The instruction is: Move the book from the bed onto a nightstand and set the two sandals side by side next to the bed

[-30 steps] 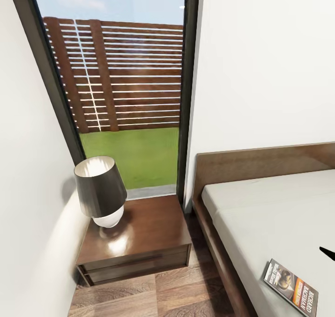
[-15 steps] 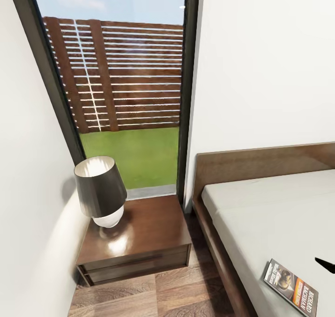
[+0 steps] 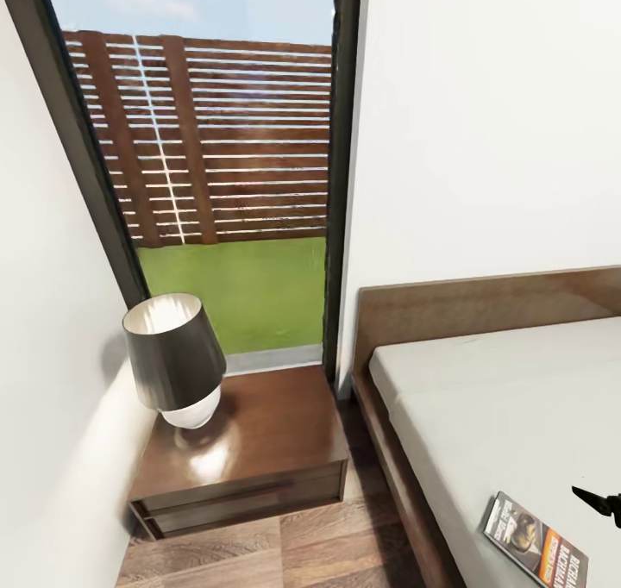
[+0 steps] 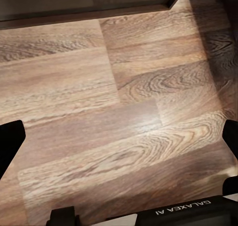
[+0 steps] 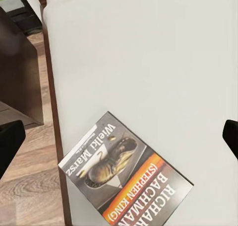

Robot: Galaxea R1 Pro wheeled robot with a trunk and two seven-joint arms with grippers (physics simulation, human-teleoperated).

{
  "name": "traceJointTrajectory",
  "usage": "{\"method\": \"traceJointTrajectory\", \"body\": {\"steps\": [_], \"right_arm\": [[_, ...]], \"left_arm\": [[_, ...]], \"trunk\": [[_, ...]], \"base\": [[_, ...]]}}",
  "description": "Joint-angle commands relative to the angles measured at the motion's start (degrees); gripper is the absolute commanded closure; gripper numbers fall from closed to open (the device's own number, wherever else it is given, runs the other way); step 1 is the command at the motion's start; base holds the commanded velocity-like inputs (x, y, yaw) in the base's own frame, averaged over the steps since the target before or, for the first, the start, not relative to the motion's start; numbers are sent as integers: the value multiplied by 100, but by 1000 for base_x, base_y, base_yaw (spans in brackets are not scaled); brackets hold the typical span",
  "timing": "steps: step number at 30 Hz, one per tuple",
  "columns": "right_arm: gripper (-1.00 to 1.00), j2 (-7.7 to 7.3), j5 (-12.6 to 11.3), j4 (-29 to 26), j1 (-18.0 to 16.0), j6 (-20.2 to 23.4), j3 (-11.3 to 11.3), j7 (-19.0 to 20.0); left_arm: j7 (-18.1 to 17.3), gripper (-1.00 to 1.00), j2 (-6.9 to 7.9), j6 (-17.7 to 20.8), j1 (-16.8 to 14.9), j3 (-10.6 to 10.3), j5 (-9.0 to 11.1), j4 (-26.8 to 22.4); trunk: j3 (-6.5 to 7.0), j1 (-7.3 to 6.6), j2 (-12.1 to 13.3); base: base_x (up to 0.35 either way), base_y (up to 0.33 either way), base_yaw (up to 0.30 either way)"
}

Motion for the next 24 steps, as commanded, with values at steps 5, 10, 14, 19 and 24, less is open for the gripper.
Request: {"method": "traceJointTrajectory", "body": {"steps": [5, 10, 14, 19, 24], "right_arm": [[-100, -4, -60, 7, -5, 32, 23, -5], [-100, -4, -66, 9, -5, 30, 19, 6], [-100, -4, -57, 8, -5, -35, 19, 8], [-100, 0, -53, 9, -5, -120, 19, 14], [-100, 1, -52, 11, -4, -128, 23, 15]], "left_arm": [[-17, -100, 3, -20, -4, 49, -51, 5], [-17, -100, 3, -20, -4, 49, -51, 6], [-17, -100, 6, -20, -4, 49, -49, 5], [-17, -100, 7, -20, -4, 49, -44, 4], [-21, -100, 7, -20, -4, 49, -42, 6]], "trunk": [[-6, 0, -4], [-3, 0, -4], [13, 0, -4], [39, 0, -4], [66, 0, -4]], "base": [[12, -13, 0], [2, -2, -28], [0, 0, -173], [0, 0, -230], [0, 0, -238]]}}
